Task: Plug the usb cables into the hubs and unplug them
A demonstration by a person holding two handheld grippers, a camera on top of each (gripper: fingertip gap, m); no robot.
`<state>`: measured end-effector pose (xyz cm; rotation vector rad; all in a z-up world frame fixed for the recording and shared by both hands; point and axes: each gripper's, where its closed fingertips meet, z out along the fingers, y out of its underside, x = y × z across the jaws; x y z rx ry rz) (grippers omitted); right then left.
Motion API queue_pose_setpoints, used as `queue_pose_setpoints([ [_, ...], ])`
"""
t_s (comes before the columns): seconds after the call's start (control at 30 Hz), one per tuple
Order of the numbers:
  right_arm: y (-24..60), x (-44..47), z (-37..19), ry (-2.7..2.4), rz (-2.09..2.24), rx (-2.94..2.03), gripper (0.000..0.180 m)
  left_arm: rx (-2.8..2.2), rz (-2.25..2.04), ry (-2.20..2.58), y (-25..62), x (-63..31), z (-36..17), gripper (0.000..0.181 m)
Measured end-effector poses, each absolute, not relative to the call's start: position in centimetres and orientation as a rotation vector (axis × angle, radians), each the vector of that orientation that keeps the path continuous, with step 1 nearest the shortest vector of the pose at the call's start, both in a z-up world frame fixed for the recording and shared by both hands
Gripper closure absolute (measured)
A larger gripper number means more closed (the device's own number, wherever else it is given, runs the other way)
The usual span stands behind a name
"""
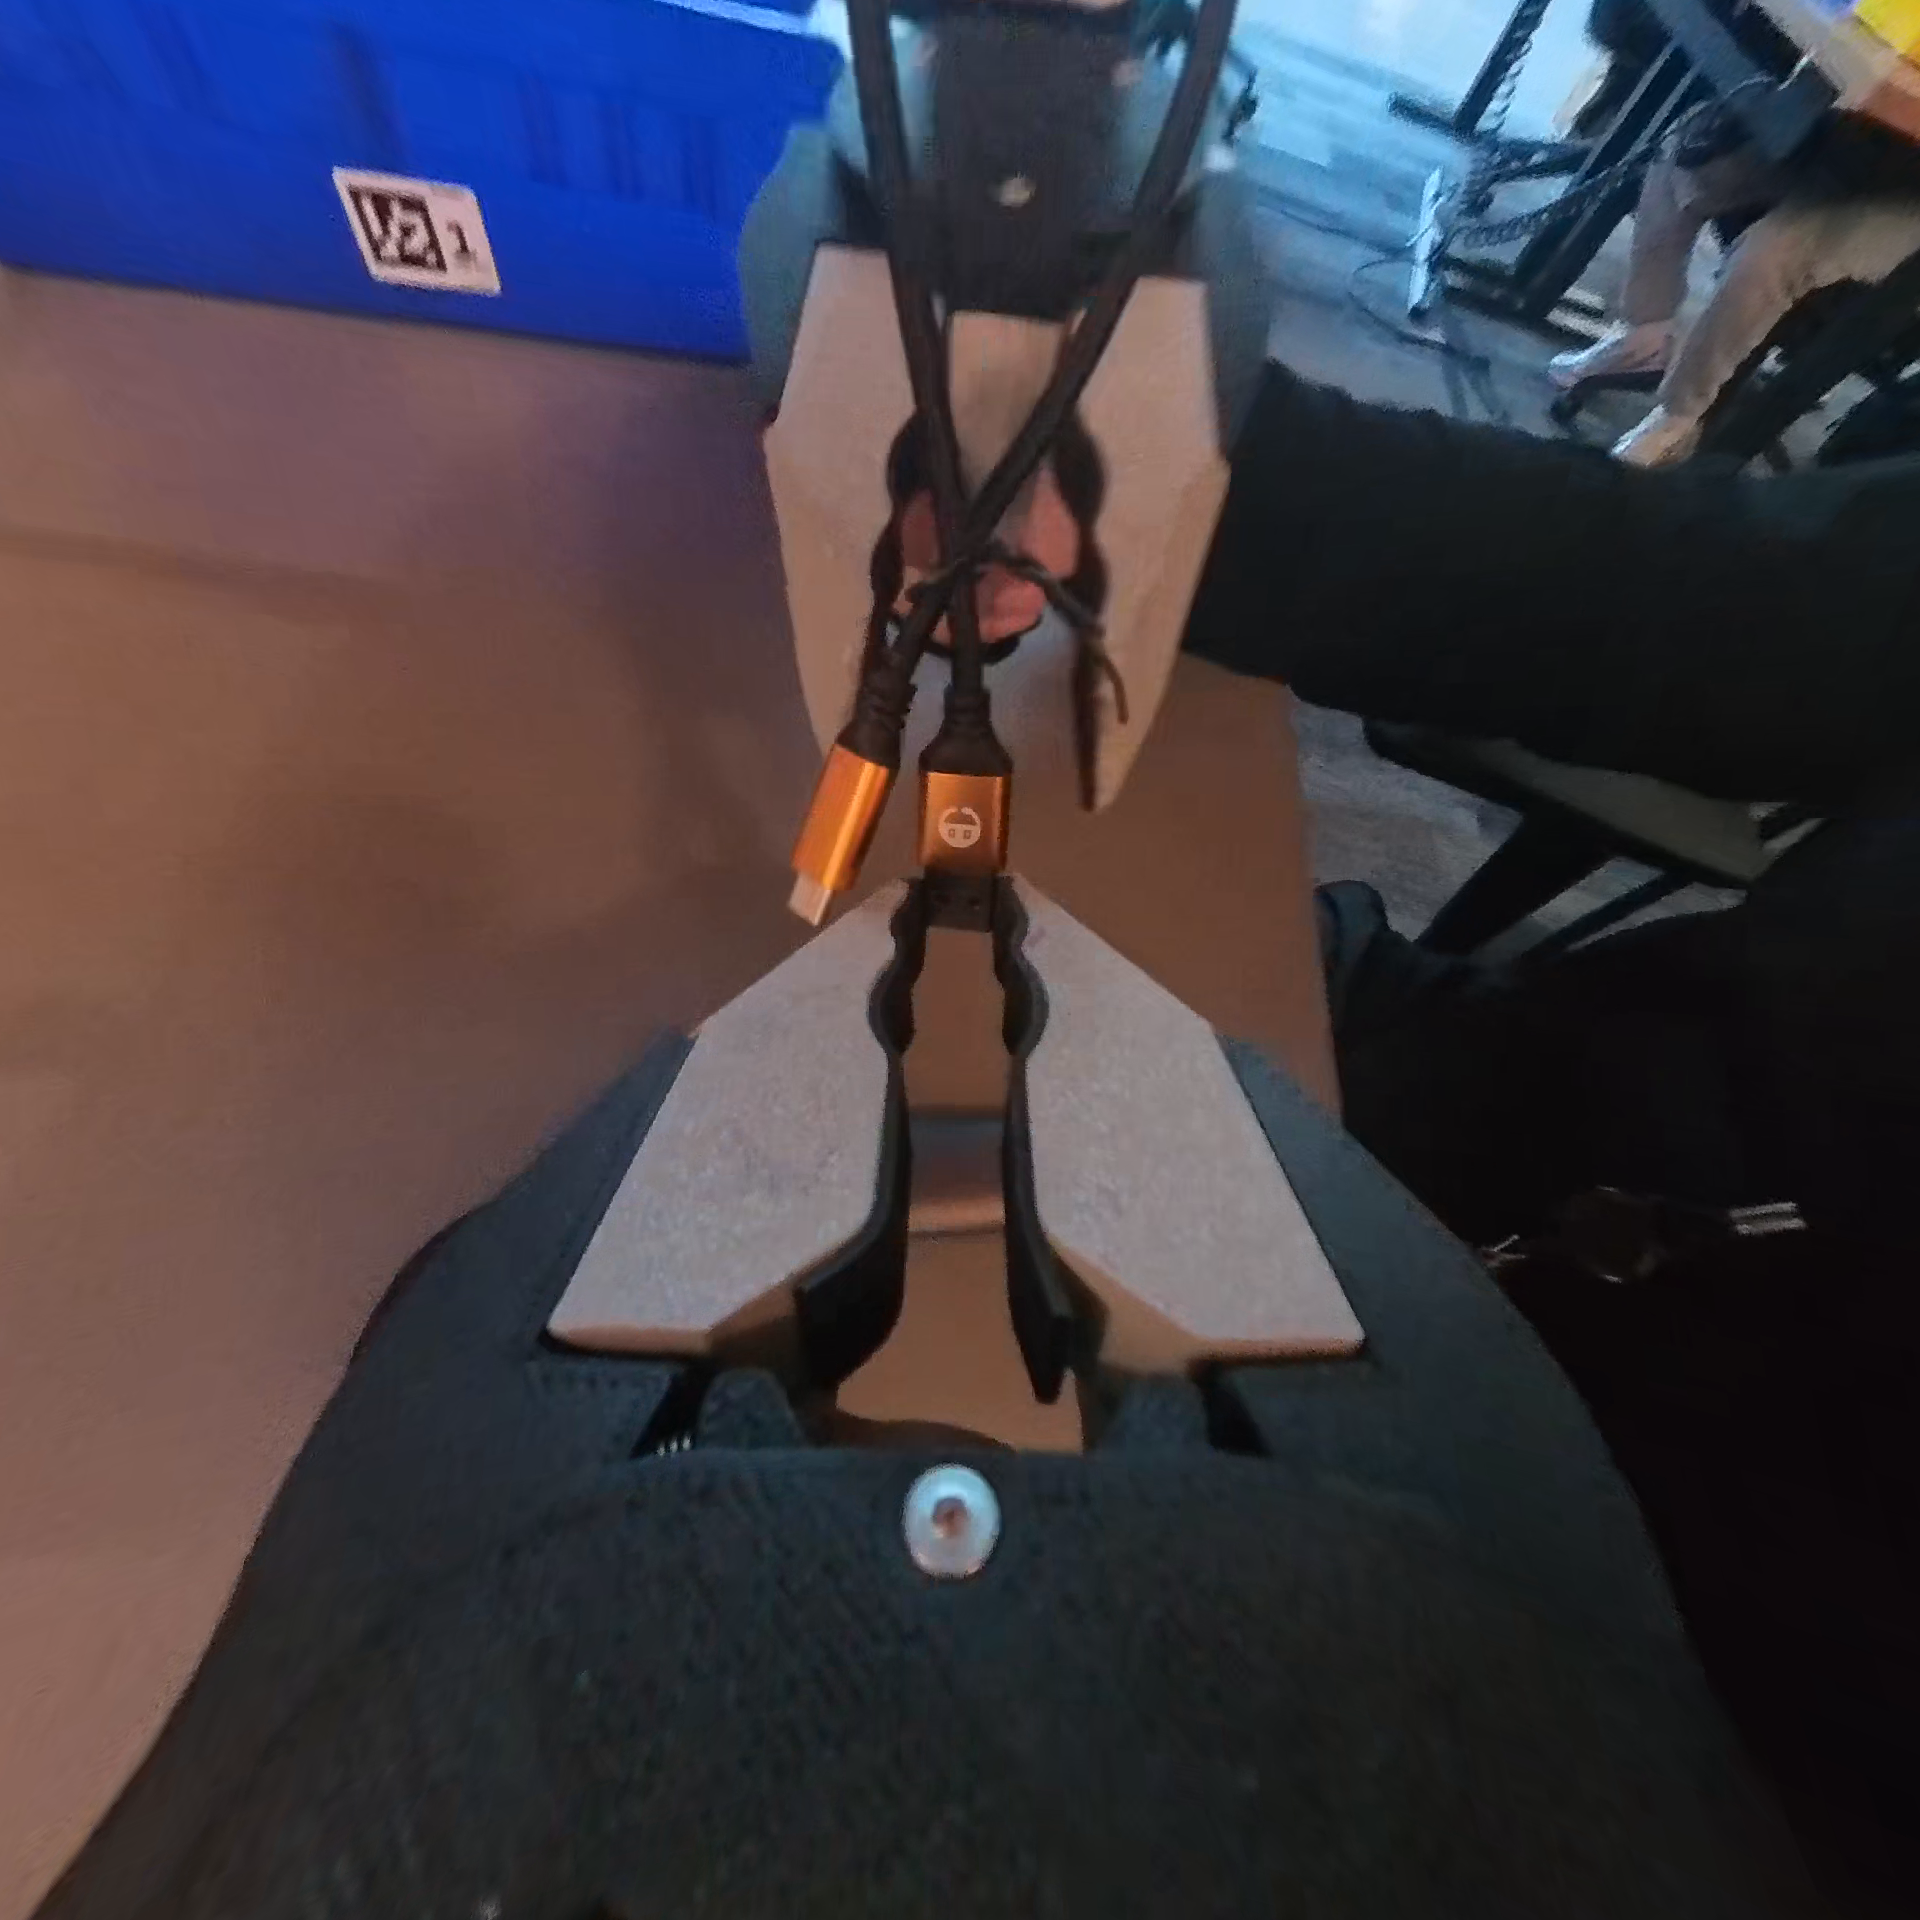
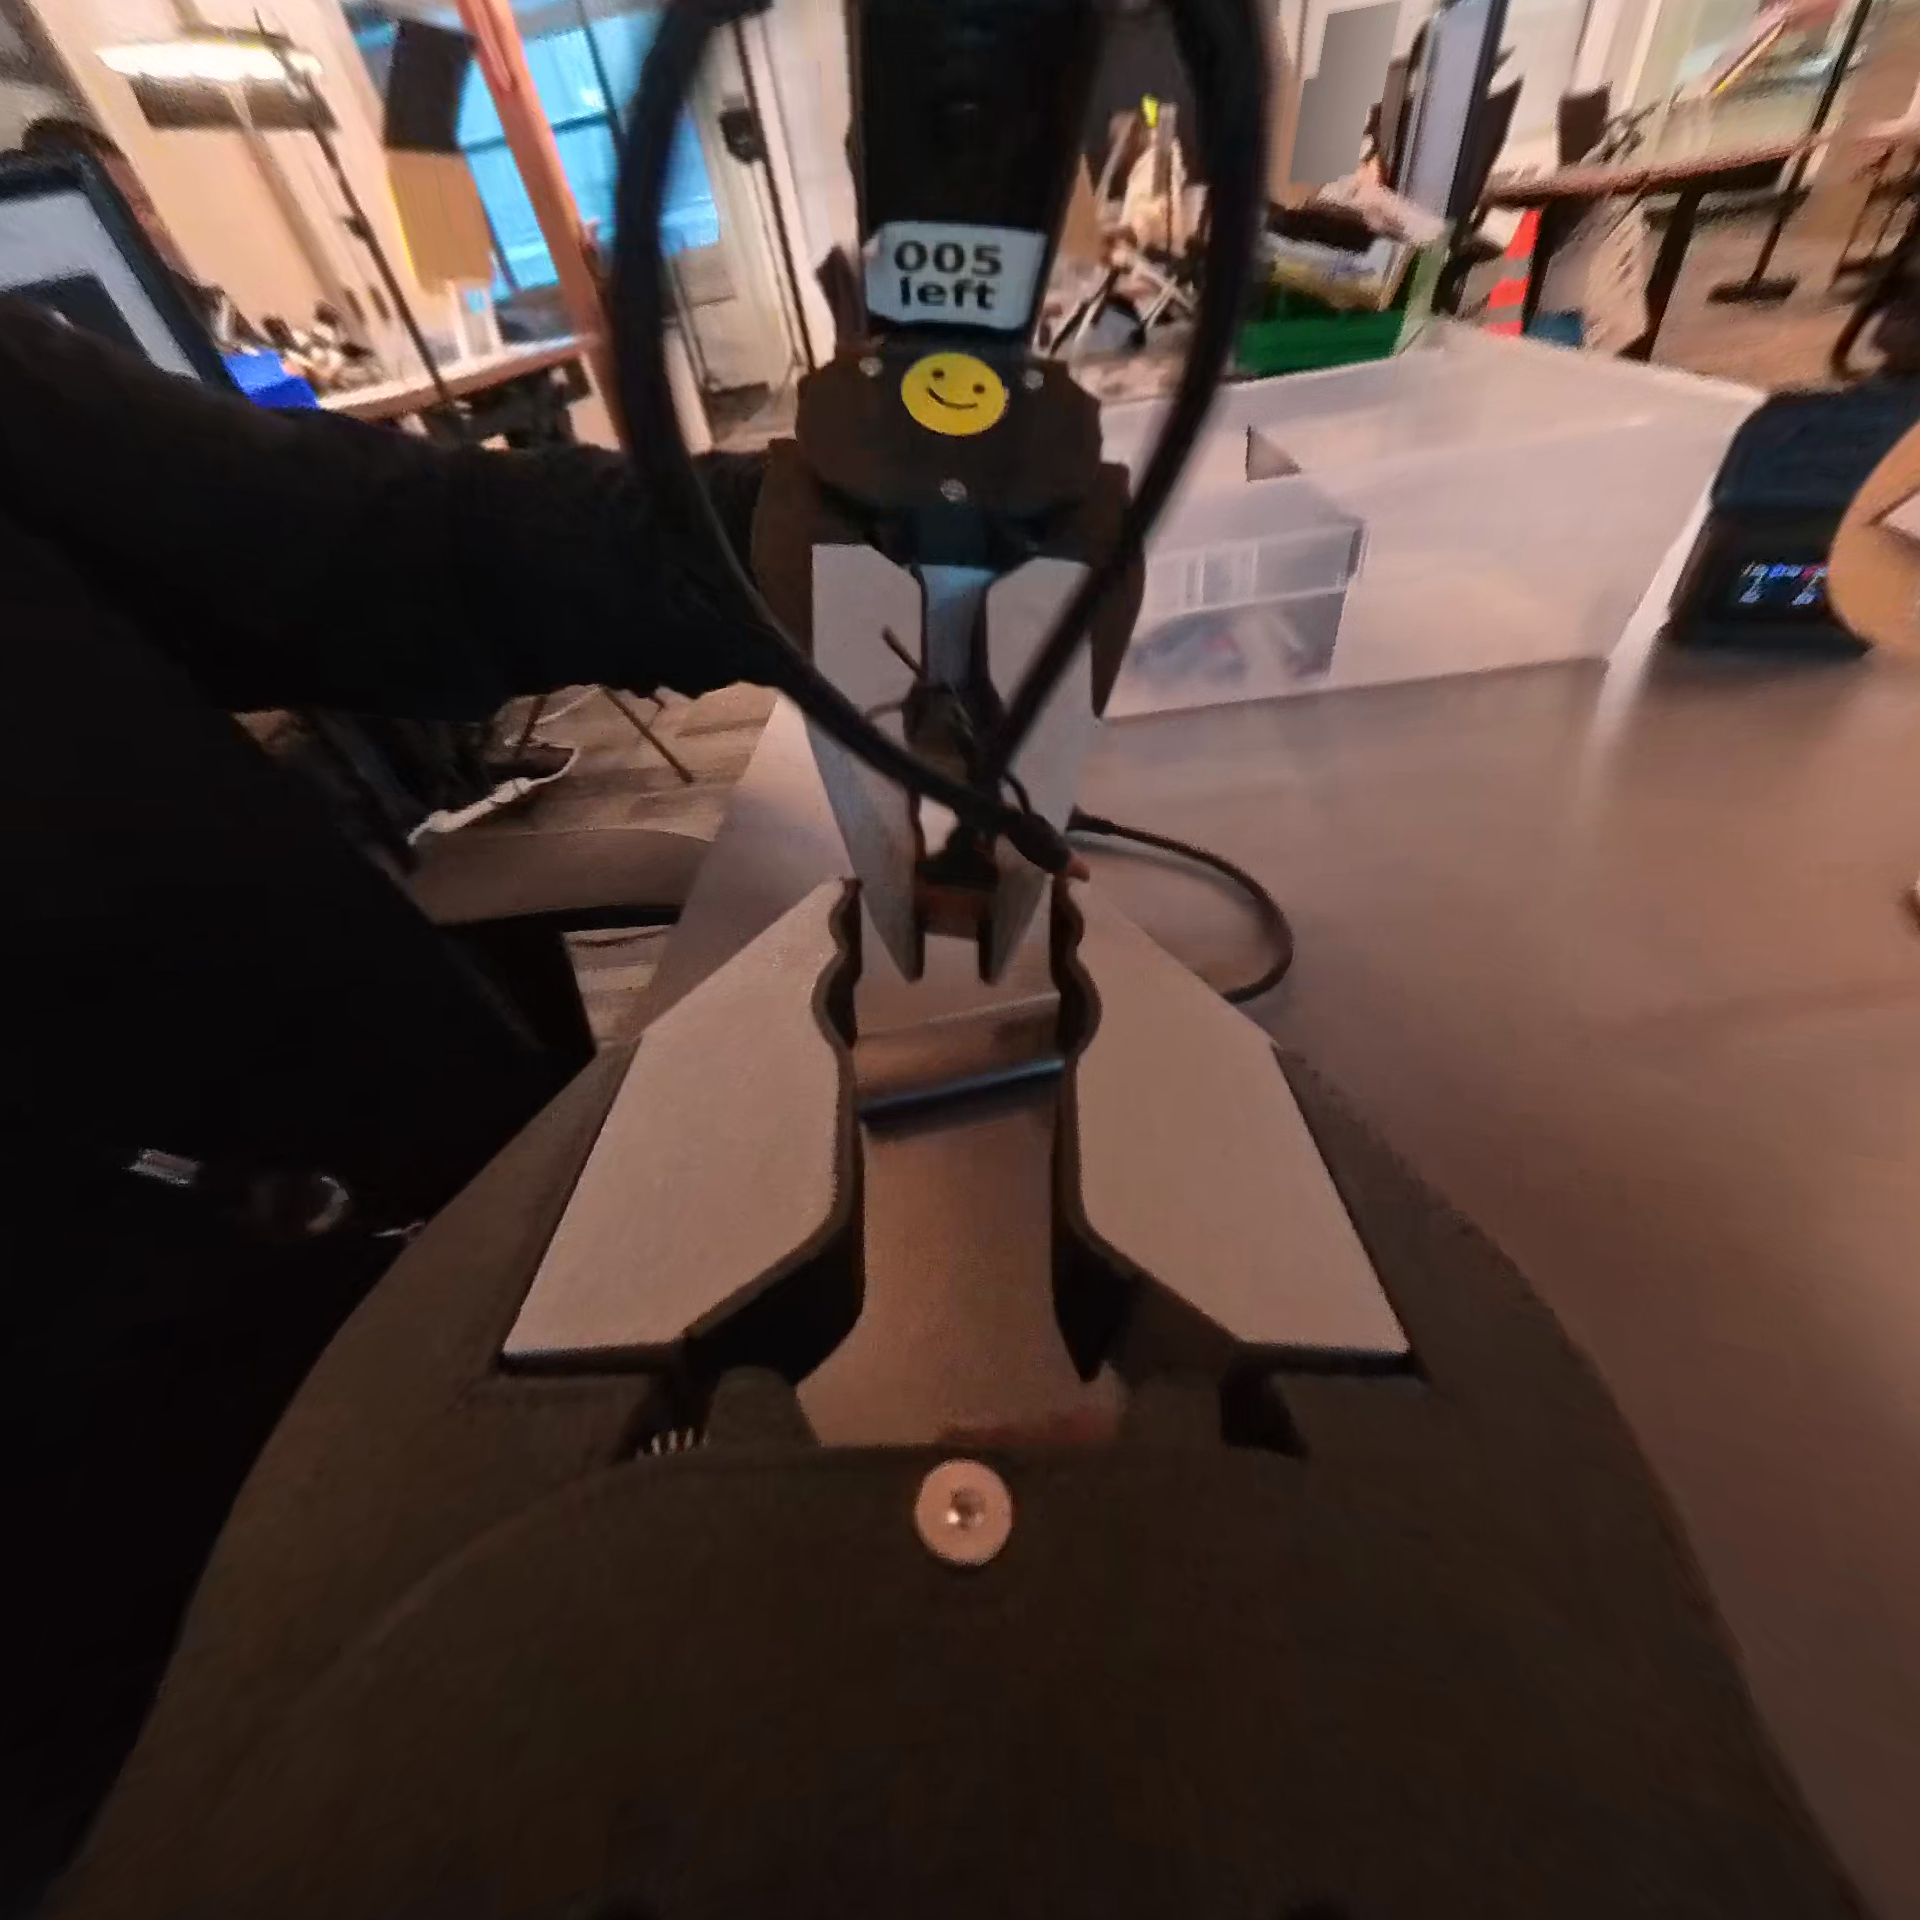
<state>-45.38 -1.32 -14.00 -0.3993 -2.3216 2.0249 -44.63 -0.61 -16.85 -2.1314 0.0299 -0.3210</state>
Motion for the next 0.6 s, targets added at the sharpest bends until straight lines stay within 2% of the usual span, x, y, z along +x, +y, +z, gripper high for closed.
queue_pose_setpoints([
  [0.17,-0.9,-46.0,-13.2,-2.258,2.102,-0.466,0.145,-2.196,-0.362,0.042,-0.8,-44.4,-17.3,0.170],
  [0.23,-0.9,-45.9,-13.2,-2.263,2.112,-0.454,0.165,-2.209,-0.369,0.056,-0.8,-44.2,-17.3,0.170],
  [0.6,-1.0,-46.3,-15.0,-2.371,2.023,-0.555,0.160,-2.385,-0.158,0.068,-1.0,-45.6,-18.7,0.171],
])
